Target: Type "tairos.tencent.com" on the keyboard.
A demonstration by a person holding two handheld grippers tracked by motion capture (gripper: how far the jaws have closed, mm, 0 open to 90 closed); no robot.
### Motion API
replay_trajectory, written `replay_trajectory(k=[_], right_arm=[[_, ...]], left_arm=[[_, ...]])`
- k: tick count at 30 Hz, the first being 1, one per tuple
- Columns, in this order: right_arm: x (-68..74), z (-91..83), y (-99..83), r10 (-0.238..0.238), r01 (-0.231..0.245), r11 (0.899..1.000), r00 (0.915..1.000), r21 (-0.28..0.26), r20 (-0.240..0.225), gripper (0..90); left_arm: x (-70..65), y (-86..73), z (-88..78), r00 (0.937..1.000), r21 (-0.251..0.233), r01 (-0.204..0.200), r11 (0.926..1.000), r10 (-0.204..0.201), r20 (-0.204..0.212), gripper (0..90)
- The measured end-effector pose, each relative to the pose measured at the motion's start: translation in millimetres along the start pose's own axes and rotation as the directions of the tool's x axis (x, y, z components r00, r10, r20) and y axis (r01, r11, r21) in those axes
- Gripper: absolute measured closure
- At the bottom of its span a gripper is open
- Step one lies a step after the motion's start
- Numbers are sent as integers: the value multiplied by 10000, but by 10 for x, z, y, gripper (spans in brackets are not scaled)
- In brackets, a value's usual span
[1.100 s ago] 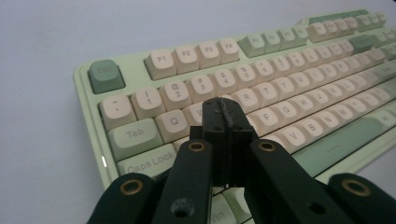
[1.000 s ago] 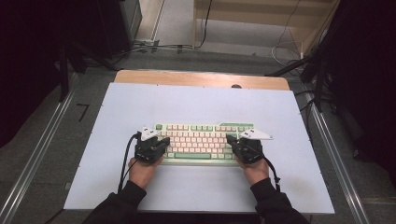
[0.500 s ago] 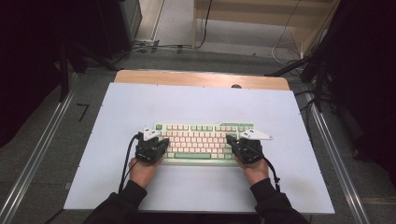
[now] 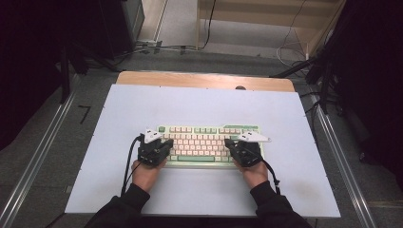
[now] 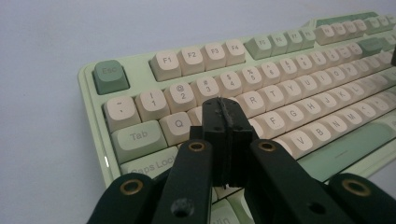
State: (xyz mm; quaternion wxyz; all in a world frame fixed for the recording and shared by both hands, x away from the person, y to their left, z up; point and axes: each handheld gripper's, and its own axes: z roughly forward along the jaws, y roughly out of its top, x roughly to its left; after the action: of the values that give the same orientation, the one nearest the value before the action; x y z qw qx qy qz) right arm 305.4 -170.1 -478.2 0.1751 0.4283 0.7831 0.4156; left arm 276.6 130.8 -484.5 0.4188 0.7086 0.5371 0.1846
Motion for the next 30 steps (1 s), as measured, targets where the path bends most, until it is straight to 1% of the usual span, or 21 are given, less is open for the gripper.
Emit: replay_trajectory(k=[8,16,30], right_arm=[[134,128,51,-182,185,9998,9996,111,-233,875],[200,234,120,-150,153,9998,9992,92,-363,875],[268,310,144,-201,209,9997,9985,156,-503,876]], left_arm=[[9,2,4,10000,-2,30,10000,-30,78,900],[6,-1,13,10000,37,-6,10000,6,79,900],[13,3,10,10000,-27,34,10000,-34,80,900]])
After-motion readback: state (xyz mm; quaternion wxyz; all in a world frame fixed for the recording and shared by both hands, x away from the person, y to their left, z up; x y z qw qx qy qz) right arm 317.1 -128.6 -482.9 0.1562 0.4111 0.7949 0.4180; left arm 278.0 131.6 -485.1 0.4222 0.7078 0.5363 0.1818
